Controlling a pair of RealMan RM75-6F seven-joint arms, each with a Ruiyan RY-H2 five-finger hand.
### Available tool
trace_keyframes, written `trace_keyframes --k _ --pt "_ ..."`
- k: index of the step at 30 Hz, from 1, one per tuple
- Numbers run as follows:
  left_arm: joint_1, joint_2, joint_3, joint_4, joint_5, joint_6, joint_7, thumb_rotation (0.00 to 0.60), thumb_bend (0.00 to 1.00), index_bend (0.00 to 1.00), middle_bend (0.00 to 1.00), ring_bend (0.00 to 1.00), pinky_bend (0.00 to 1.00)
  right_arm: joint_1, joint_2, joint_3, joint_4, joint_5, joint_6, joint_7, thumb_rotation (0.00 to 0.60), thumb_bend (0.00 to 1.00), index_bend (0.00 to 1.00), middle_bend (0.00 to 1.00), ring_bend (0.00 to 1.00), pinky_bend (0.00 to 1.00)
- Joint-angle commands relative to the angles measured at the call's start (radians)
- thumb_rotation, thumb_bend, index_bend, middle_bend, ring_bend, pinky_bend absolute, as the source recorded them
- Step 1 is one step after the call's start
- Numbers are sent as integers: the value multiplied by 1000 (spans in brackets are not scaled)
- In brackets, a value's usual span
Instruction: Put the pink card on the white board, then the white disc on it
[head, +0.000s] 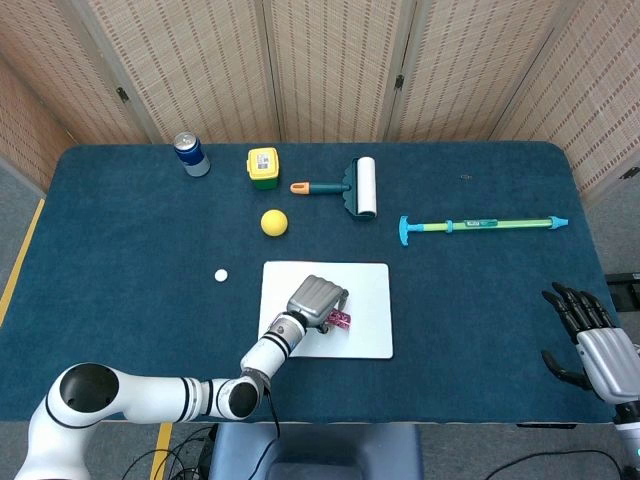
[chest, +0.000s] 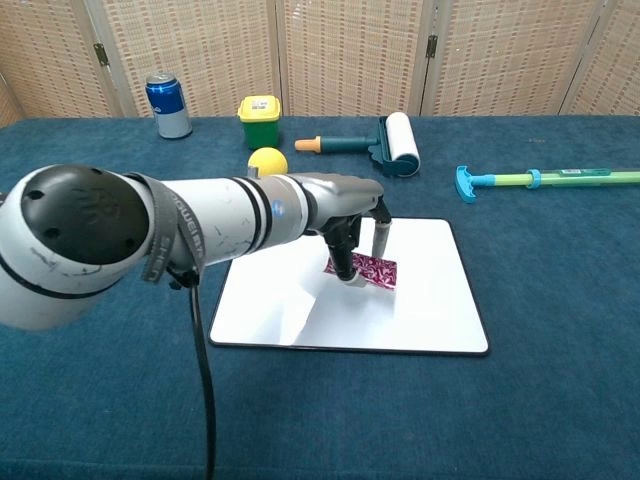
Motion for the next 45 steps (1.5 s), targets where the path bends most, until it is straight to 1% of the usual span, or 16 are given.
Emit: trace_keyframes --k 1,7,10,13,15,20,21,24,27,32,38,45 --pt "-14 -11 2 22 -9 -13 -13 600 325 414 1000 978 881 0 0 1 1 1 0 1 600 287 0 0 0 0" --pt "-24 -7 5 21 -12 -14 -31 600 325 239 1000 976 881 0 0 2 4 1 1 4 600 287 0 0 0 0" --pt "-24 6 11 -1 -17 -1 -35 600 325 193 1000 975 881 0 0 1 5 -2 3 5 600 287 0 0 0 0" --pt "-19 22 16 -30 -22 17 -38 600 324 176 1000 975 881 -3 0 0 6 -5 9 6 600 287 0 0 0 0" --pt "-4 40 19 -60 -8 43 -52 600 324 189 1000 976 881 -4 0 -1 7 -10 12 7 600 287 0 0 0 0" --pt "74 112 48 -136 76 144 -103 600 325 309 1000 975 881 -10 1 -8 8 -26 25 11 600 288 0 0 0 0" --pt "93 130 52 -144 85 154 -120 600 325 343 1000 976 881 -11 0 -9 8 -29 29 9 600 288 0 0 0 0" --pt "140 174 74 -136 124 162 -162 600 325 396 1000 976 881 -17 -2 -14 3 -44 41 -5 600 287 0 0 0 0" --pt "171 201 97 -88 125 125 -193 600 325 413 1000 976 881 -22 -6 -16 -4 -49 51 -24 600 289 0 0 0 0" --pt "198 225 104 -8 114 45 -246 600 324 421 1000 975 881 -19 -14 -18 -15 -50 38 -60 600 289 0 0 0 0" --pt "208 233 113 89 106 -47 -283 600 325 433 1000 975 881 -15 -19 -16 -23 -38 23 -85 600 289 0 0 0 0" --pt "203 236 122 172 80 -118 -291 600 324 438 1000 975 881 -5 -21 -11 -27 -20 -2 -98 600 289 0 0 0 0"
